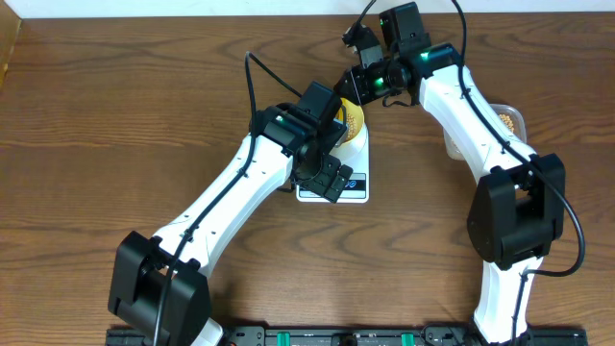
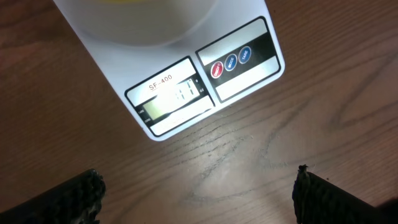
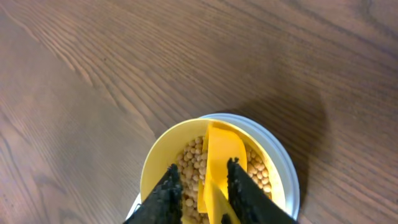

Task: Scoop item into bowl and weigh 50g on scale
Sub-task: 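Tilt the scoop over the bowl to pour soybeans in, right gripper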

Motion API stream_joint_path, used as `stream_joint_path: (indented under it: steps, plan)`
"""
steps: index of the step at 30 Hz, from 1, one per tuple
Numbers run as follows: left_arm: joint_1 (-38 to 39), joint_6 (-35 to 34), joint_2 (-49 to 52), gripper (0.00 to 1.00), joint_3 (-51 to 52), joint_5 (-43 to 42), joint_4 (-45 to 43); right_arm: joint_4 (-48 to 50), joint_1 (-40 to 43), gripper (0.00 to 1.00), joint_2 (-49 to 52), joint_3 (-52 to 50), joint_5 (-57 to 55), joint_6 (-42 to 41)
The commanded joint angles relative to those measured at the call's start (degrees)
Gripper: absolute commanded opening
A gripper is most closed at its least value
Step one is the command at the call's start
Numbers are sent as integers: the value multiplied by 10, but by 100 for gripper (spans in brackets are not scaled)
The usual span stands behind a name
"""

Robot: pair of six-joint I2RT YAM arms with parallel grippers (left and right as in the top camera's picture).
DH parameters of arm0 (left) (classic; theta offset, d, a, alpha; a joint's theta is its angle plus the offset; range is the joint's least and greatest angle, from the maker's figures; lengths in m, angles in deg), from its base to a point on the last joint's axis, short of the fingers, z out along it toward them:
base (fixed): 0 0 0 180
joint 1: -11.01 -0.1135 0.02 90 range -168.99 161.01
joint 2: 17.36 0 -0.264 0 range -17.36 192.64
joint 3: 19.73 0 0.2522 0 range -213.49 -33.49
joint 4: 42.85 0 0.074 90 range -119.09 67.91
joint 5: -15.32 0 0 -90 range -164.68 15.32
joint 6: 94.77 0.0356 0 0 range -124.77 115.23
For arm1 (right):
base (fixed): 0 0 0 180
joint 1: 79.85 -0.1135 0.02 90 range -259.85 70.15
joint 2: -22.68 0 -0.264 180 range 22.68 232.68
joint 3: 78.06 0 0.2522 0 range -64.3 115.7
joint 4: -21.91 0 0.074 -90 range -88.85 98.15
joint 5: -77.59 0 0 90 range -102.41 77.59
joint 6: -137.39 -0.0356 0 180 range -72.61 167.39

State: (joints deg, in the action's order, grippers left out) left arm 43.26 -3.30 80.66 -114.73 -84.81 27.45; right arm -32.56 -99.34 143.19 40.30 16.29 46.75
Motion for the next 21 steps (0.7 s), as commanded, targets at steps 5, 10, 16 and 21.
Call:
stream_joint_path:
  steps: [5,10,16,21]
  plan:
    - [-2,-3,5,98,2,7,1,1,-5,37,5,5,-1,5]
    - [-2,-2,5,98,2,7,1,0,-5,46,5,5,-1,5]
    - [-2,-2,5,98,2,8,1,0,-5,58,5,5,-2,5]
    - [-2,-3,5,98,2,8,1,0,-5,53,5,5,-3,5]
